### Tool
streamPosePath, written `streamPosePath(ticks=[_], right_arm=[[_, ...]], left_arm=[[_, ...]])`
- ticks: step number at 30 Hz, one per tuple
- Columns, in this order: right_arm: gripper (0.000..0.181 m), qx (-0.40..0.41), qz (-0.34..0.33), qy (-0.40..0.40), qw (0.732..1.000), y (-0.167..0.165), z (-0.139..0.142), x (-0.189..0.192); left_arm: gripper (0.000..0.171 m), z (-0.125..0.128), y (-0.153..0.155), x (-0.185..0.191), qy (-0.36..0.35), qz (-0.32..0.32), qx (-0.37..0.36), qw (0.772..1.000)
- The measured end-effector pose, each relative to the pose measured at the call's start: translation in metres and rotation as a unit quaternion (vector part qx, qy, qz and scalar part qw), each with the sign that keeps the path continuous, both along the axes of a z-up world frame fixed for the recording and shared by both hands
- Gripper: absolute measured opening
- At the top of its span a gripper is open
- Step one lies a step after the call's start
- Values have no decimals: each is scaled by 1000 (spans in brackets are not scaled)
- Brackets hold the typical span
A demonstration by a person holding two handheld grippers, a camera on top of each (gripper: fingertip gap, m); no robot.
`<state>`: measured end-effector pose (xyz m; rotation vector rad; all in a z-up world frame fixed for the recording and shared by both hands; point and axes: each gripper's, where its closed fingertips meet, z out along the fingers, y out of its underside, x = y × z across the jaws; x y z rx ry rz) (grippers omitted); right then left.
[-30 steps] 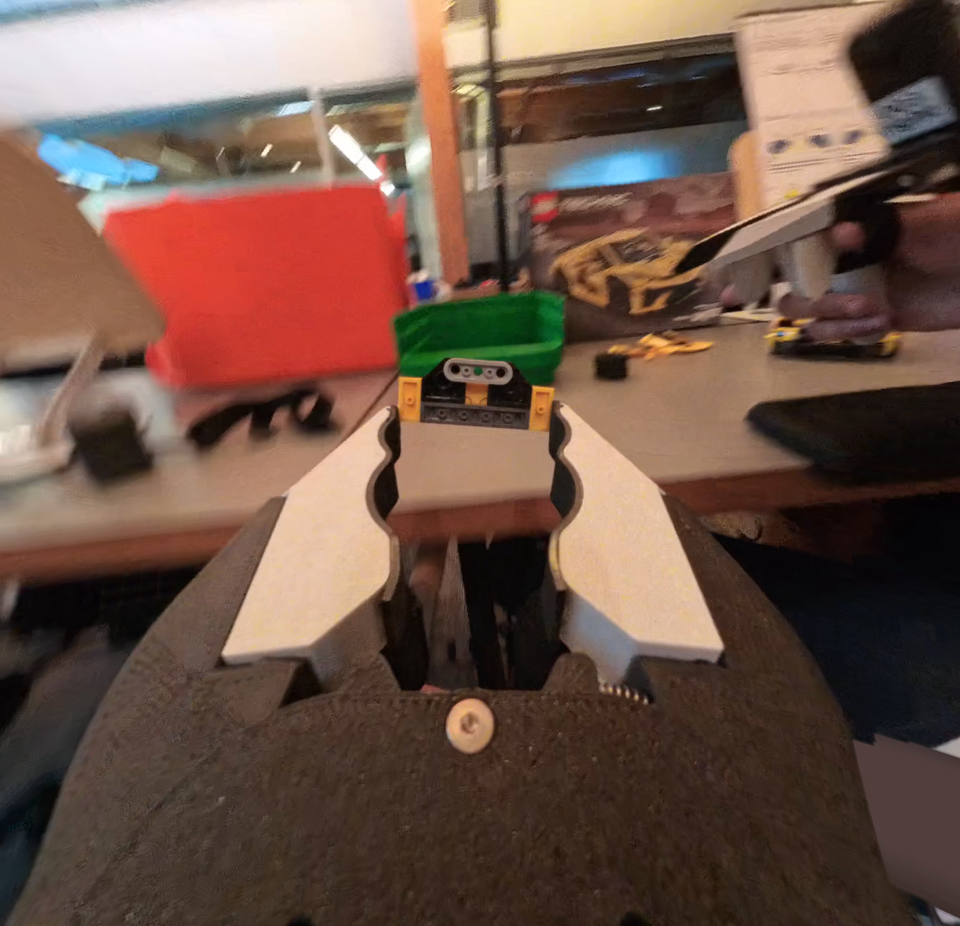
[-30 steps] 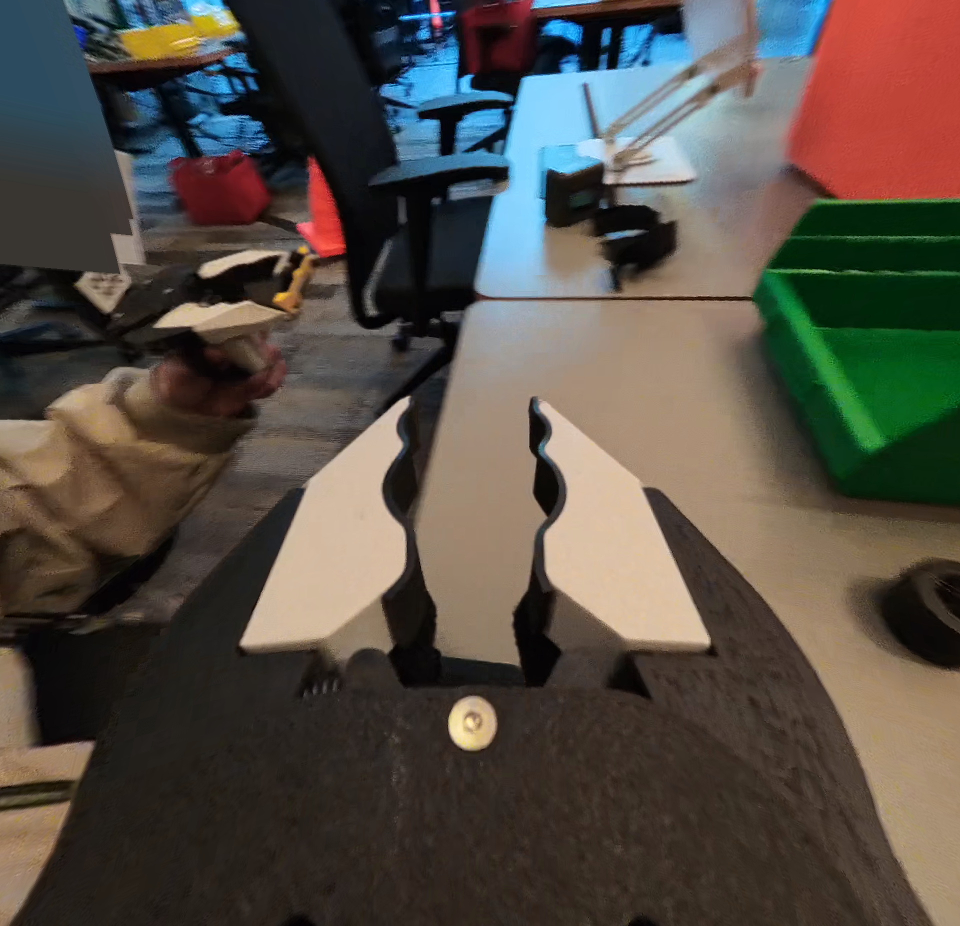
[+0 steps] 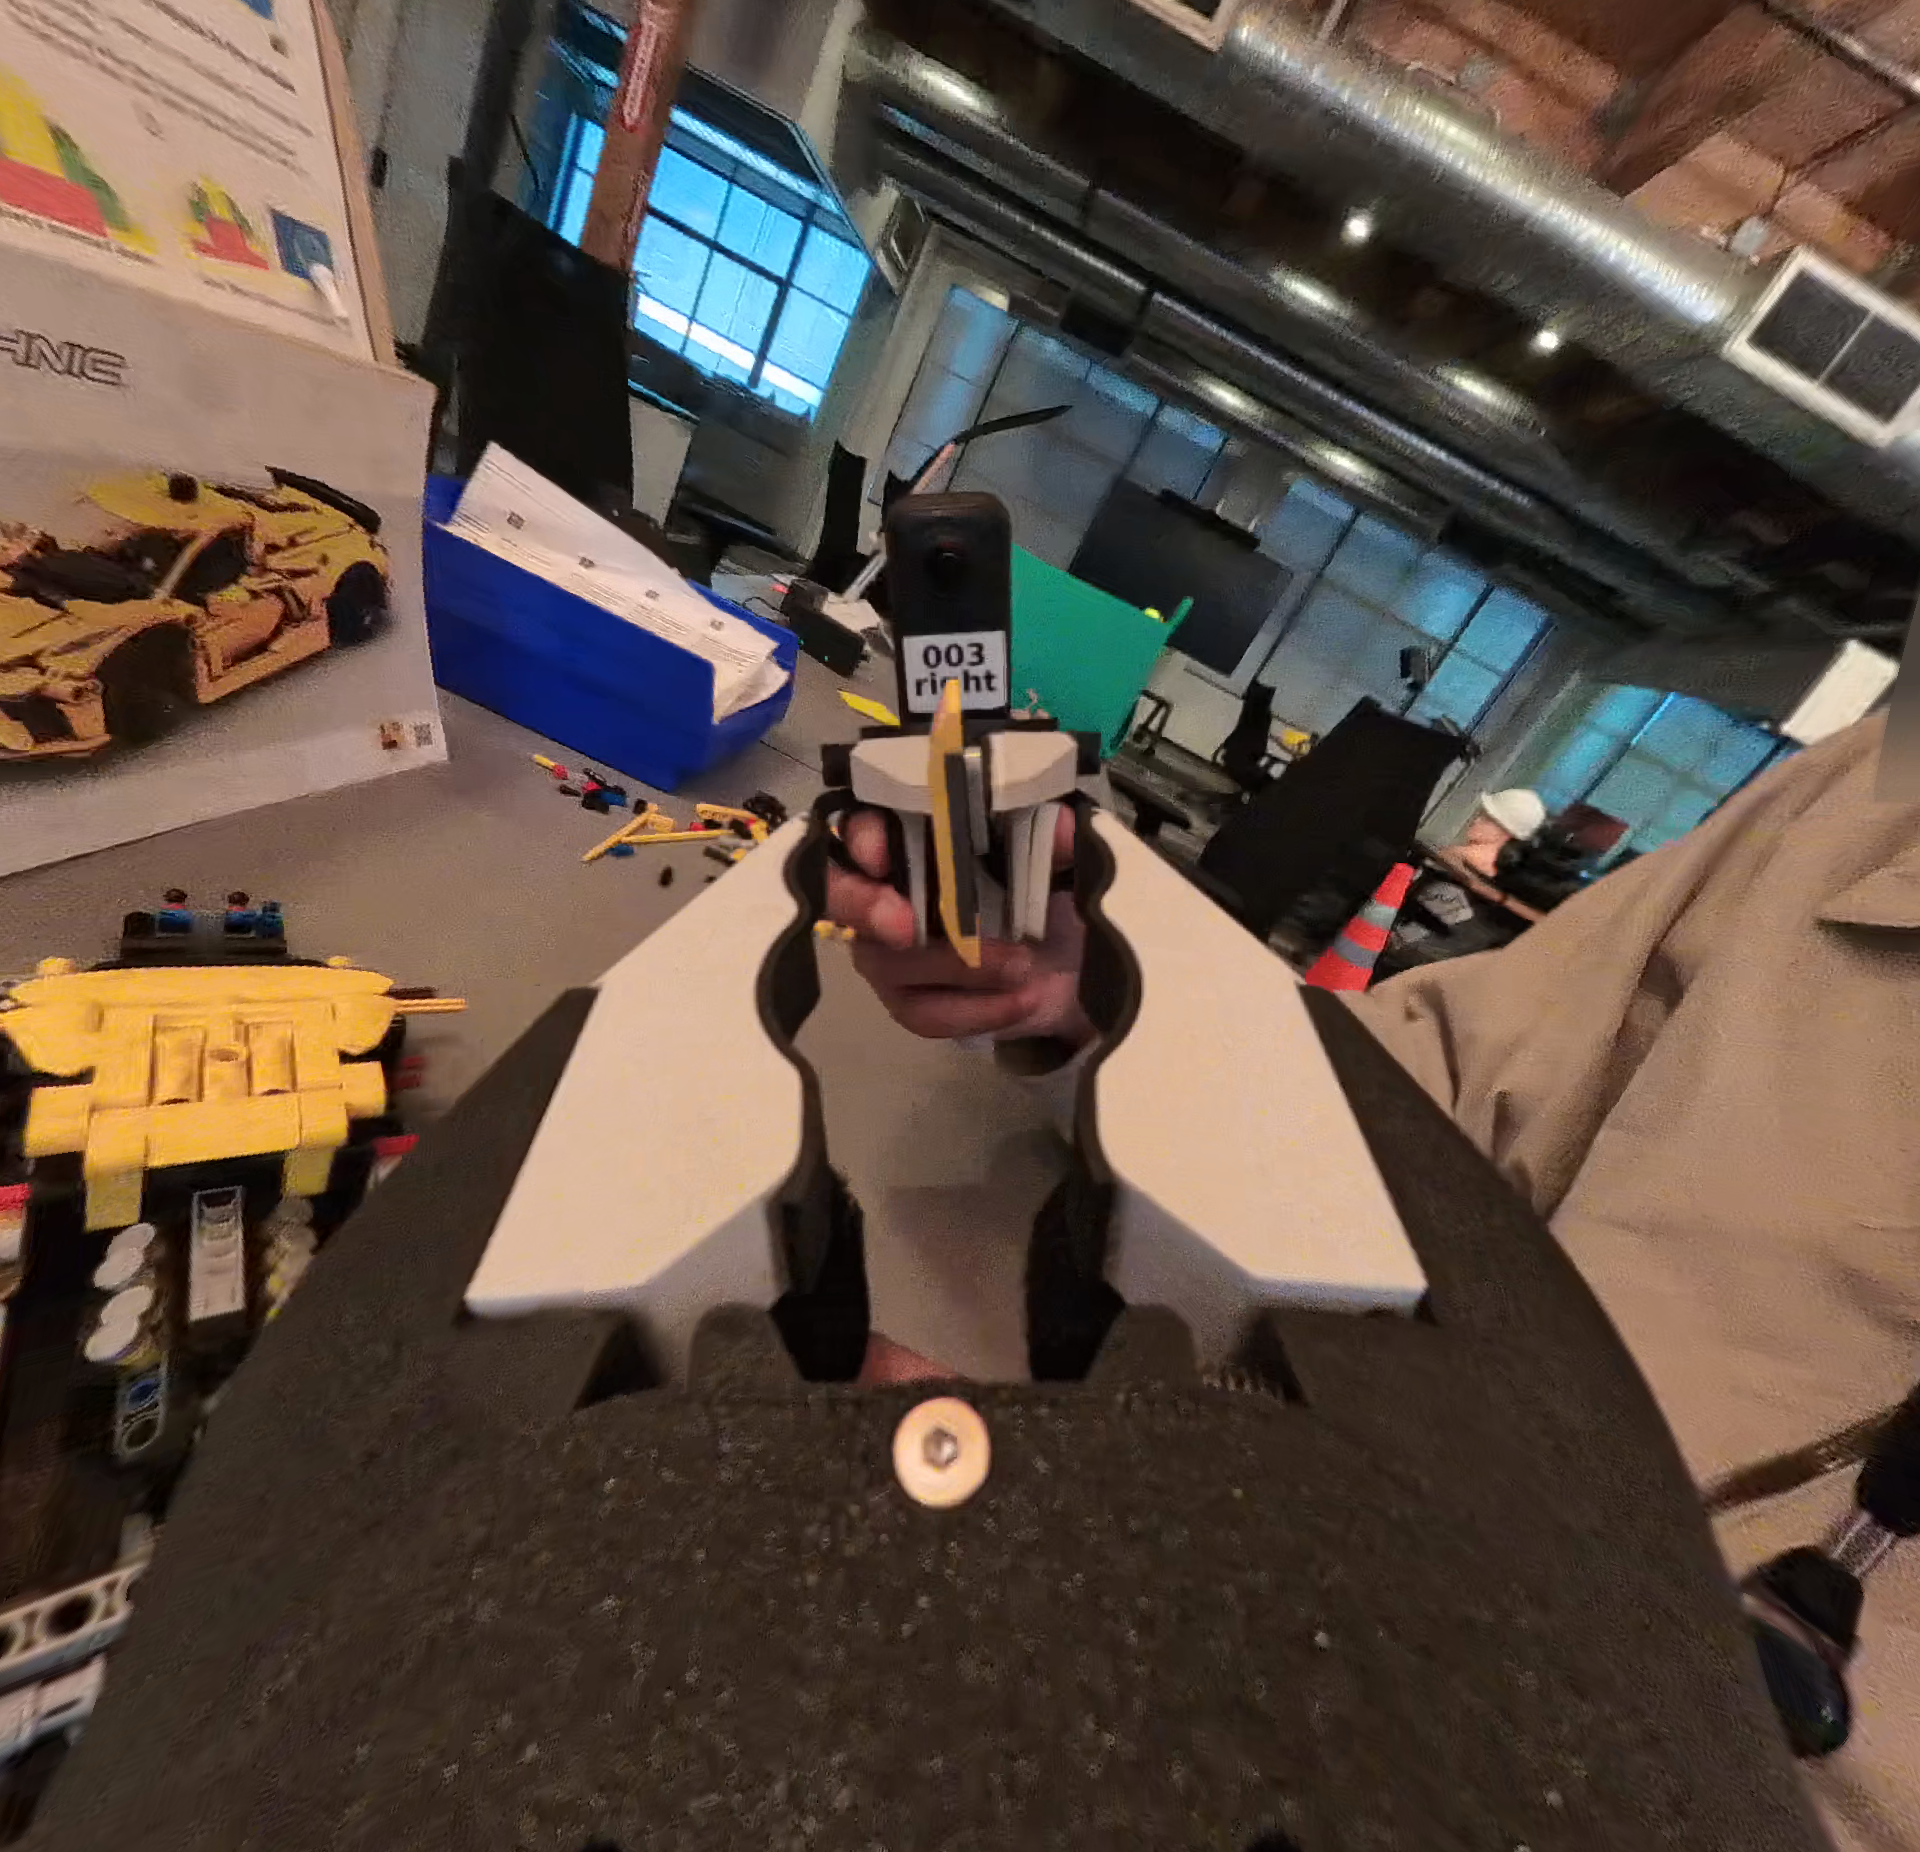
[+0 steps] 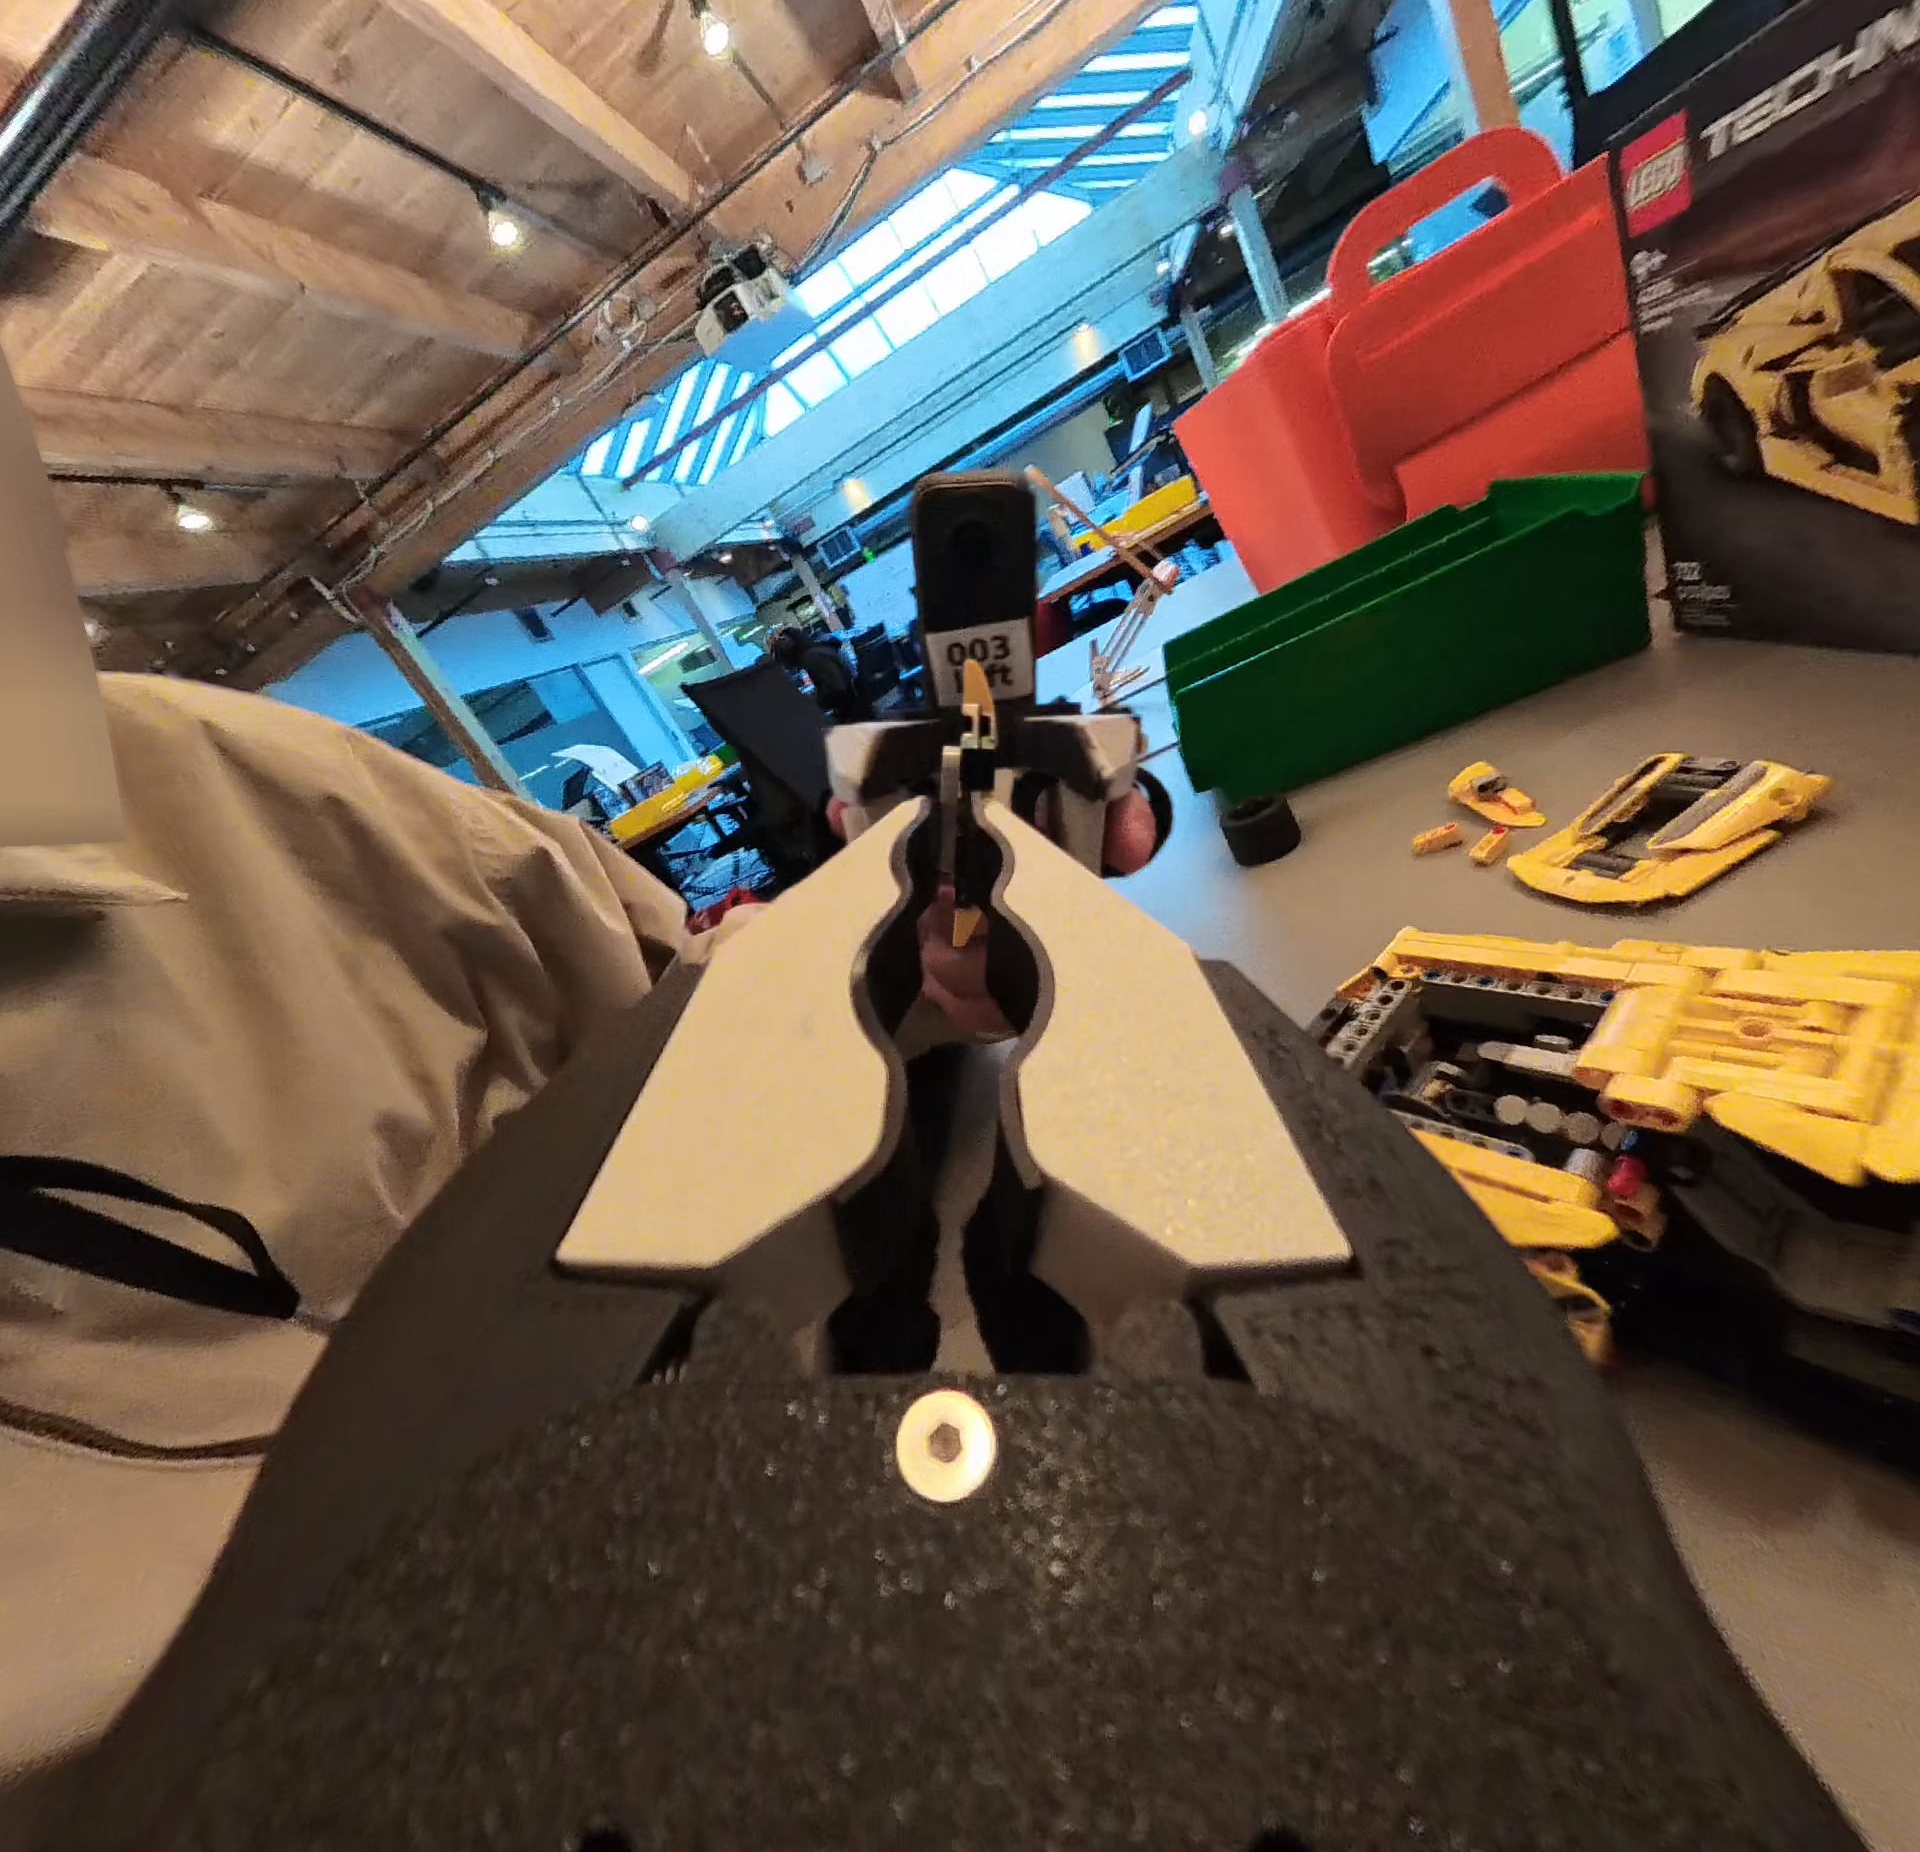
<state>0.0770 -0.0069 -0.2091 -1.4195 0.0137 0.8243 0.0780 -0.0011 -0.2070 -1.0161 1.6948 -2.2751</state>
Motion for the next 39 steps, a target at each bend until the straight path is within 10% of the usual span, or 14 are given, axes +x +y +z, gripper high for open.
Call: streamPosePath(ticks=[3, 24, 32, 35, 39], right_arm=[[3, -15, 26, -28, 999, 7, -10, -17], [5, -98, -111, -181, 972, 34, -45, -7], [2, -90, -209, -295, 928, 40, -35, 0], [2, -147, -240, -341, 897, 43, -55, 14], [2, -147, -230, -272, 923, 16, -49, 43]], left_arm=[[8, -3, -5, -10, -28, -4, 22, 999], [5, -28, 26, 0, -38, 114, 82, 989], [4, -65, 44, 23, -39, 243, 285, 927], [3, -35, 61, 18, -62, 275, 197, 939], [4, -14, 65, 6, -54, 206, 62, 975]])
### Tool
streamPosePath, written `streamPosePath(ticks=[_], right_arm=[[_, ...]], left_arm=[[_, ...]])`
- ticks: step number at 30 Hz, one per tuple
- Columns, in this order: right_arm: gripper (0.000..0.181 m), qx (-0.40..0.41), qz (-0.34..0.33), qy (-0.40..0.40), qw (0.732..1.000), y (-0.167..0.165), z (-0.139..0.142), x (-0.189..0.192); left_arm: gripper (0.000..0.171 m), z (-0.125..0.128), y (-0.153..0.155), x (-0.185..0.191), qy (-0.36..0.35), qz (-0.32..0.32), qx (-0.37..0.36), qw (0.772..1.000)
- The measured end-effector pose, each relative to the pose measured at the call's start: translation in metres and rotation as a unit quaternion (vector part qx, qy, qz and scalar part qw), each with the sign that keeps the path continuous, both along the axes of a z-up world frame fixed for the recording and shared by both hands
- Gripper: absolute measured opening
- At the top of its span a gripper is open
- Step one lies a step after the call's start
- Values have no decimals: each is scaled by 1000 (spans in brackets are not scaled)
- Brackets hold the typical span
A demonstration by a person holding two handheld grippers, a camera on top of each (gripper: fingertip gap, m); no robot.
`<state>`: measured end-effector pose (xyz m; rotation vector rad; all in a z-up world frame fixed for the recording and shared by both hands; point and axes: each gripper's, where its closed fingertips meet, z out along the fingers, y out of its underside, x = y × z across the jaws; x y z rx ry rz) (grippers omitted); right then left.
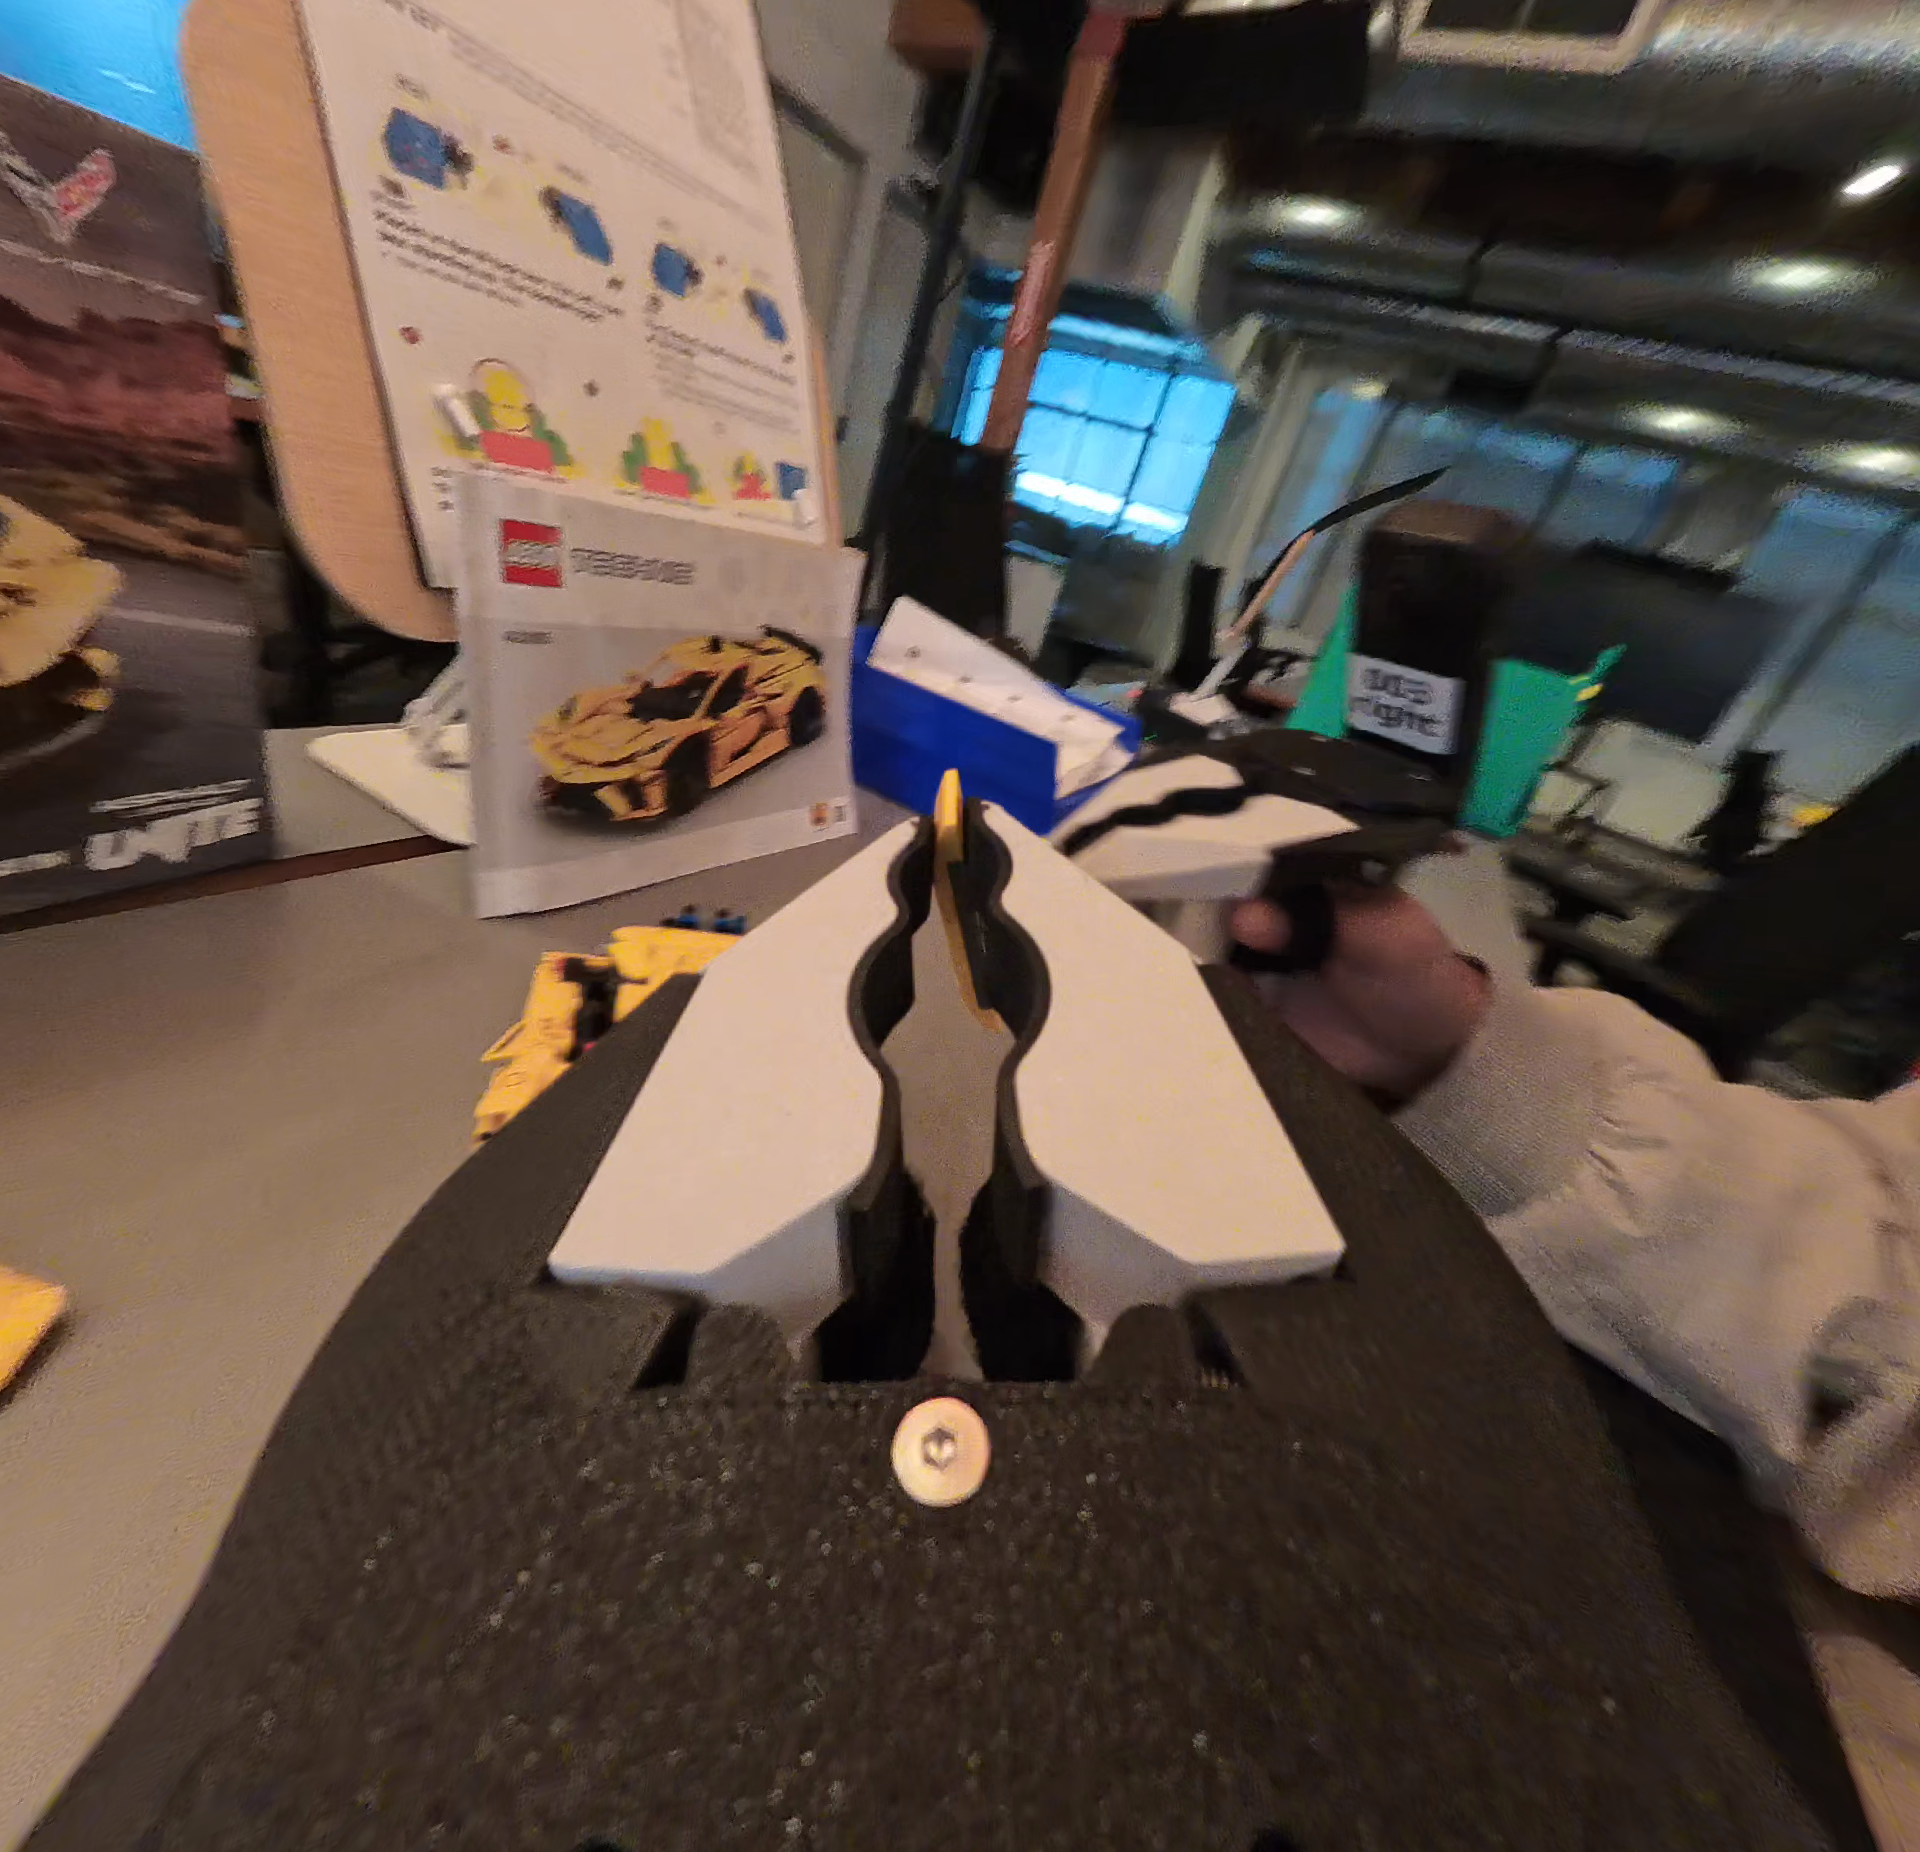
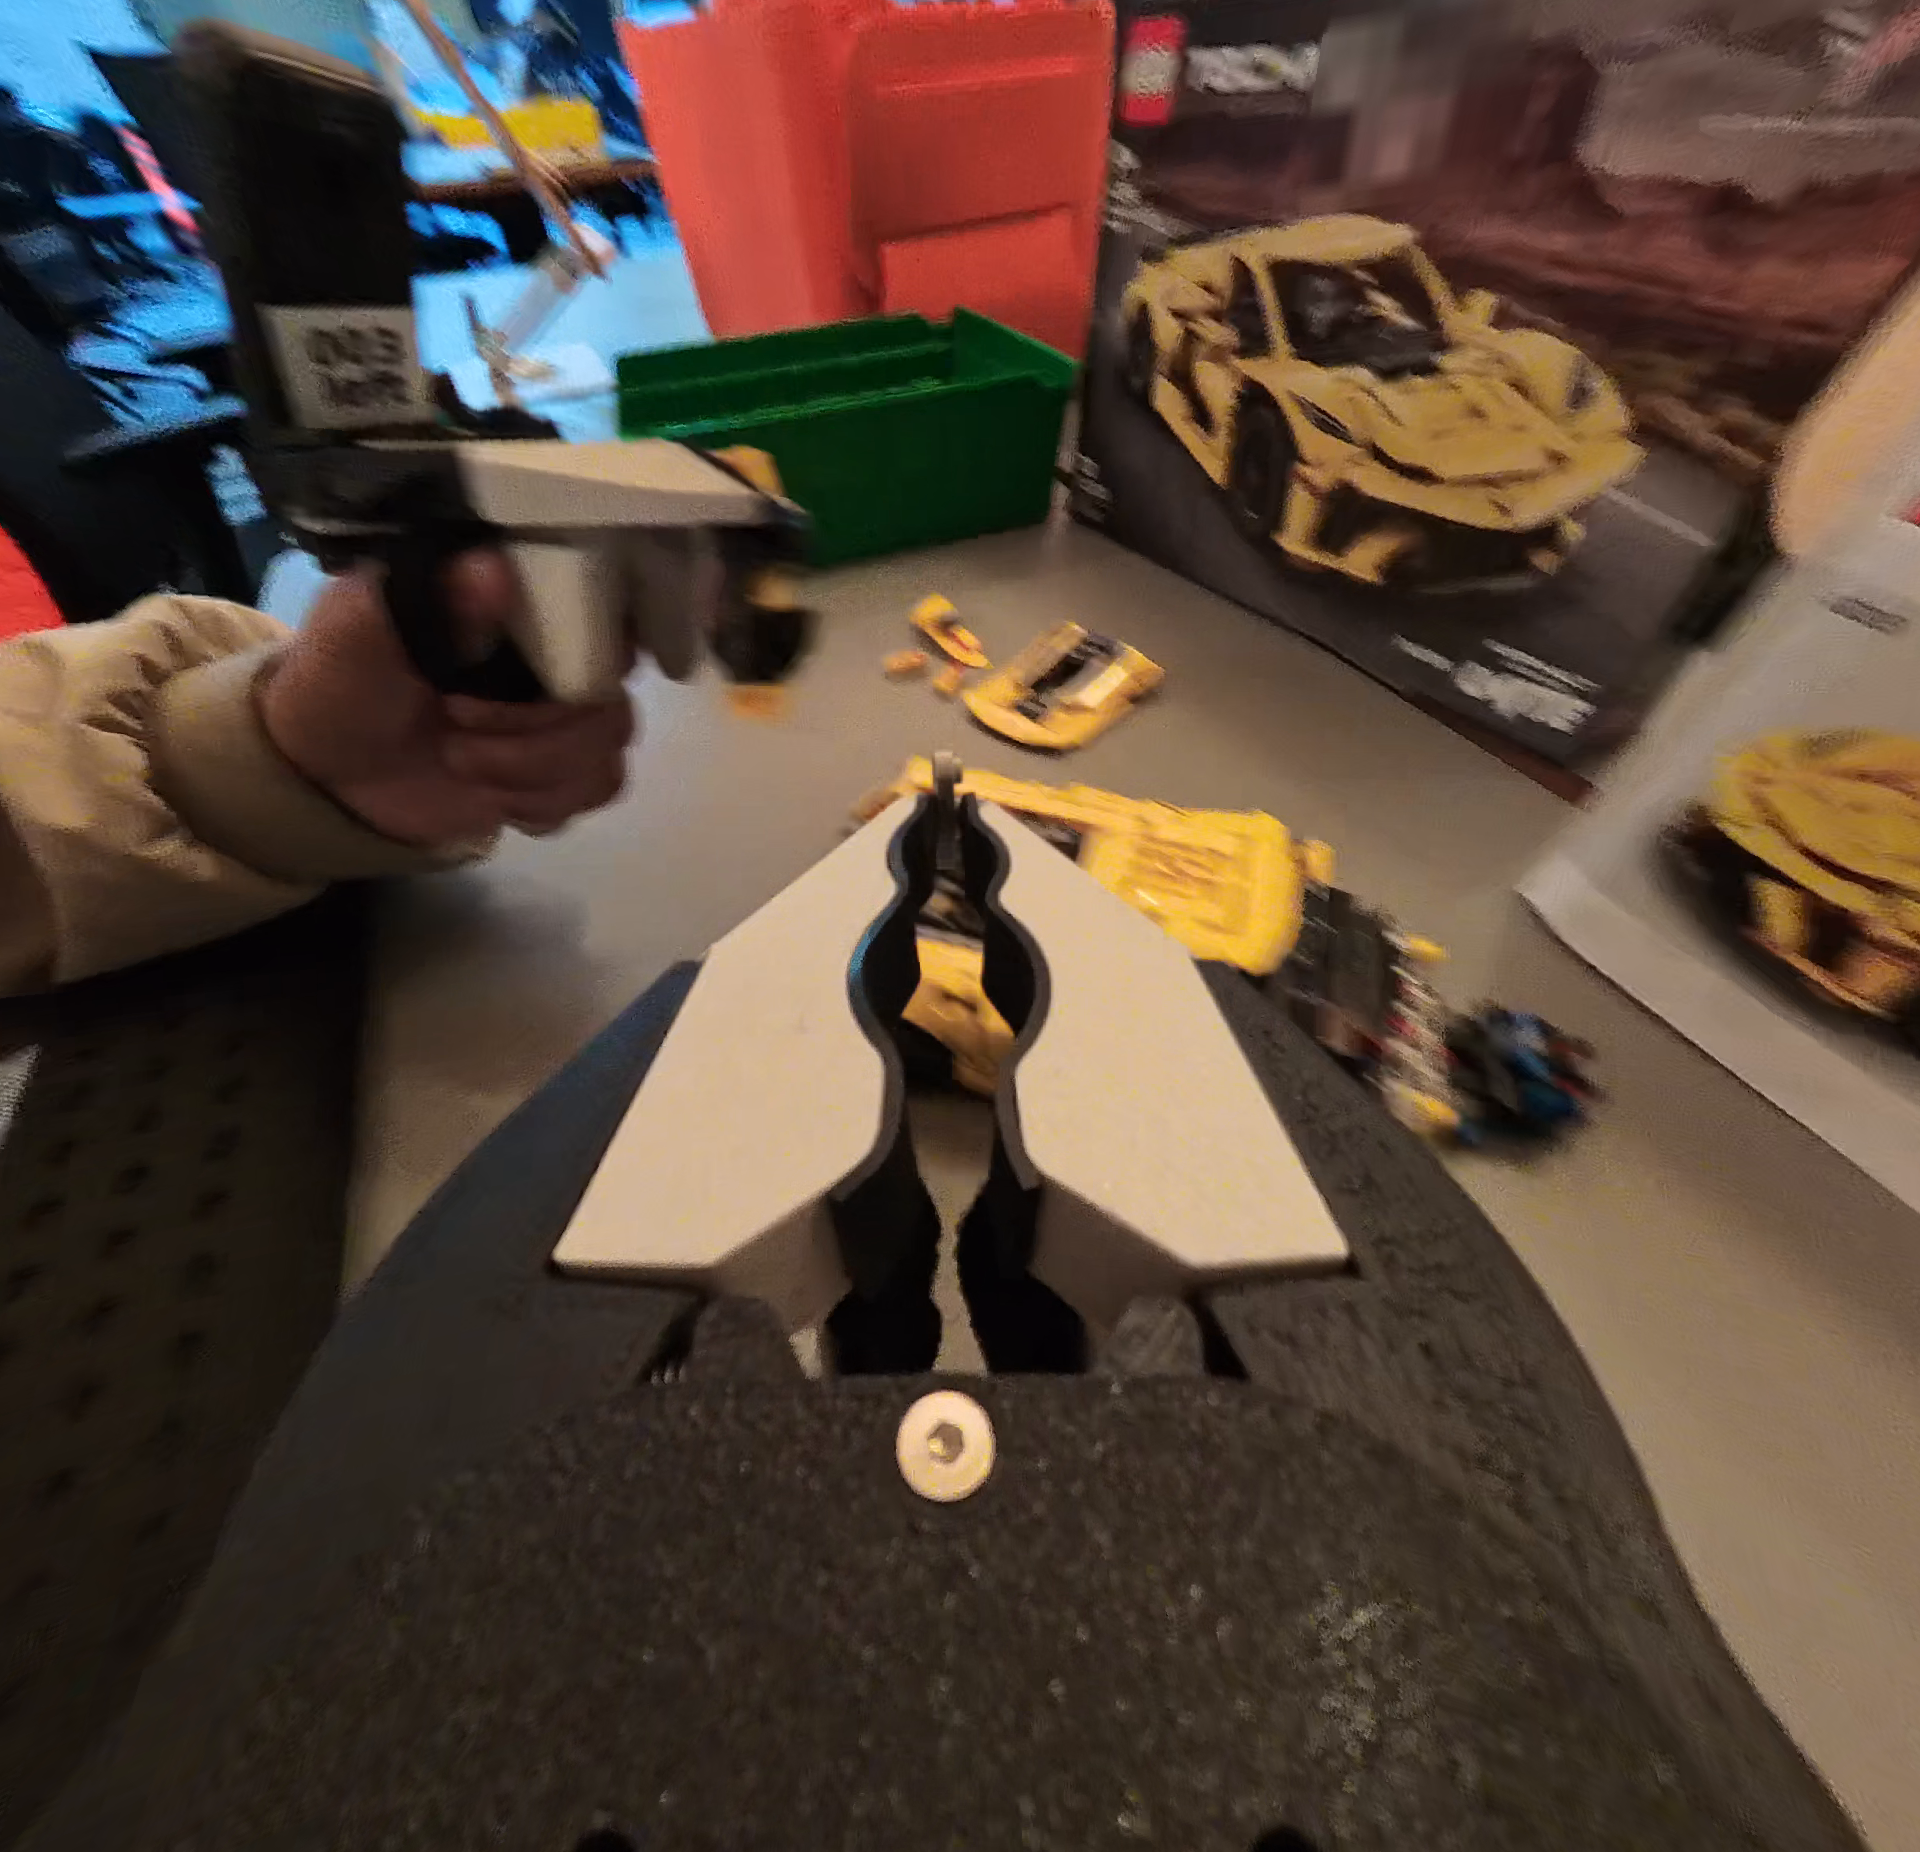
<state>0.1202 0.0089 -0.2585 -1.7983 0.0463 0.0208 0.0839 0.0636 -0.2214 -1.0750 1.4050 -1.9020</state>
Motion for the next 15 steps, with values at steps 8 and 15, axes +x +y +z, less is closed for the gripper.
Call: streamPosePath(ticks=[8, 15], right_arm=[[3, -354, -230, 94, 902, -240, -88, 134], [17, -375, -300, 94, 872, -279, -108, 159]], left_arm=[[5, -23, -54, 17, 96, -89, 27, 991], [4, -3, -83, 51, 128, -154, -109, 974]])
